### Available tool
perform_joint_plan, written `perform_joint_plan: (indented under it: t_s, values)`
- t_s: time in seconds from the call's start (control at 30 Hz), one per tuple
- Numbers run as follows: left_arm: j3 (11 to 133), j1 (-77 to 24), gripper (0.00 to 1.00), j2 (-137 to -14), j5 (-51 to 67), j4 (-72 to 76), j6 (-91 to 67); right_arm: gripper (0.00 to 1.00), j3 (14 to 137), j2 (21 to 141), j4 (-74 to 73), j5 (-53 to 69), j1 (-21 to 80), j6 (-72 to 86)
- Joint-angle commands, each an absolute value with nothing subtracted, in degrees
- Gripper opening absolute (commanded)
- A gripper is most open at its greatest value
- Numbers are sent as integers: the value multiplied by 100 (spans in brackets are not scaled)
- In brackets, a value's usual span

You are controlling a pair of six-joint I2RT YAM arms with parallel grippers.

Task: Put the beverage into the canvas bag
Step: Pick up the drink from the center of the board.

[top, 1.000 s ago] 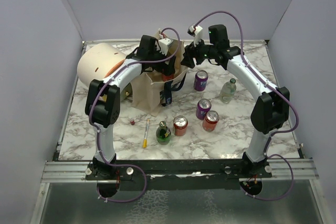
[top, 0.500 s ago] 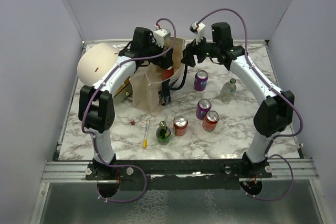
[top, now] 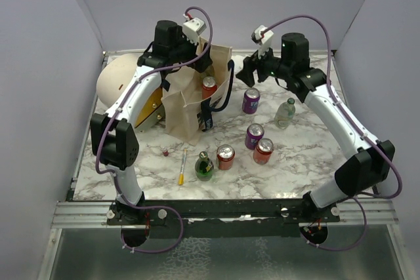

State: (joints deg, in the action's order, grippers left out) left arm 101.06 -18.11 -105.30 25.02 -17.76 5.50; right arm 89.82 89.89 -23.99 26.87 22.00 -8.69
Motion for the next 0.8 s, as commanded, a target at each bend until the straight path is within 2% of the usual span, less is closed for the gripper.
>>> perform_joint_plan:
  t_s: [0.0,0.17,0.33,0.5,0.63,0.77]
  values:
    - [10374,-1702,97,-10222,2327,-1815,496,70,8280,8408,-2341,1691,2188,-993]
    - [10336,-1674,96,-10060,2085,-2044,443,71,7537,8036,-2186,1221,2104,-1193]
    - [10227,-1651,96,-9765,1969,-2220,510,73,7379,8322,-2205,1200,1865,-1178]
    - [10207,-1616,97,-9493,1692,-2660,704,76,7487,8786,-2284,1300,1837,-1373]
    - [9930,-1608,99,-9165,1673,-2564,745,84,7839,9289,-2553,1282,1828,-1350]
    - [9583,-1608,99,-8899,1602,-2352,739,87,8154,9741,-2869,1197,1821,-1469]
